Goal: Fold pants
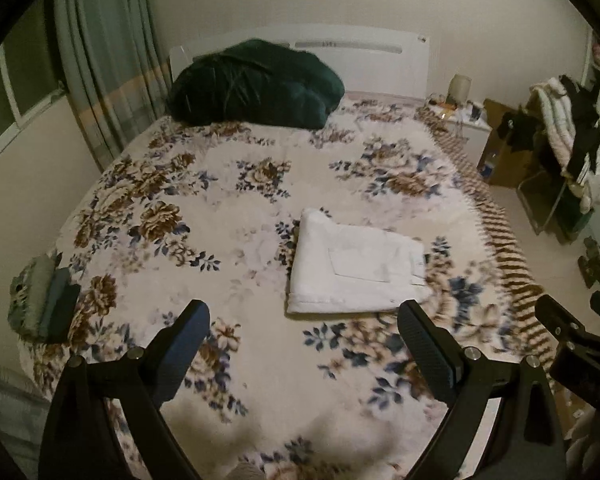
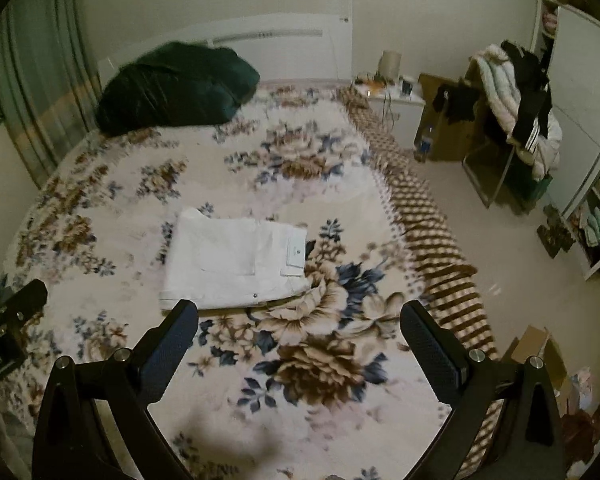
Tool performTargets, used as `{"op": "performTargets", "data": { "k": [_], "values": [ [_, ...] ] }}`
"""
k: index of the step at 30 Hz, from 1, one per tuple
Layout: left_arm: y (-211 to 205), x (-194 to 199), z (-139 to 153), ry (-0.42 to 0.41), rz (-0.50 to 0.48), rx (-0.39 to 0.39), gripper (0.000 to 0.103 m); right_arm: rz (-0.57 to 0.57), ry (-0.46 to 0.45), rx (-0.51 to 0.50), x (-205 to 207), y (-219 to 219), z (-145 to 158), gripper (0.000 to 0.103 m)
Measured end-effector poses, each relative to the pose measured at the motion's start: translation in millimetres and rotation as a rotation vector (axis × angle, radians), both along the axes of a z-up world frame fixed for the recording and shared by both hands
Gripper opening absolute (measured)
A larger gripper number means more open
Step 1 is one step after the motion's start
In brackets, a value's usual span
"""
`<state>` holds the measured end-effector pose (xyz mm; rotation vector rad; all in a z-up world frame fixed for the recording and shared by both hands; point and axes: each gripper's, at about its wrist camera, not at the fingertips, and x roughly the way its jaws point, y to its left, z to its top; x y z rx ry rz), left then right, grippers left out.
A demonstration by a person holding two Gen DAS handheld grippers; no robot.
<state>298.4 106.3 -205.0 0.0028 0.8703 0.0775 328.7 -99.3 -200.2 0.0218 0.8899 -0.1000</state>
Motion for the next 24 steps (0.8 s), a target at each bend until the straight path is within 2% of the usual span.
{"op": "performTargets", "data": {
  "k": [6,11,20,24],
  "values": [
    [-15,-70,67,-0.056,0.016,-0.01,0.096,0.034,-0.074,-0.001,-80,-13,85,0.103],
    [-20,-117,106,-0.091,0.043,-0.011,0.096,0.061,-0.139,-0.011,-144,-16,147,0.103],
    [-15,-177,151,-0.116,0.039,-0.028,0.096,0.084,-0.208,-0.01,-235,-9,228,0.103],
    [-11,-195,162,-0.128,0.022,-0.028,0.096,0.084,-0.219,-0.008,-263,-3,252,0.103]
  ]
}}
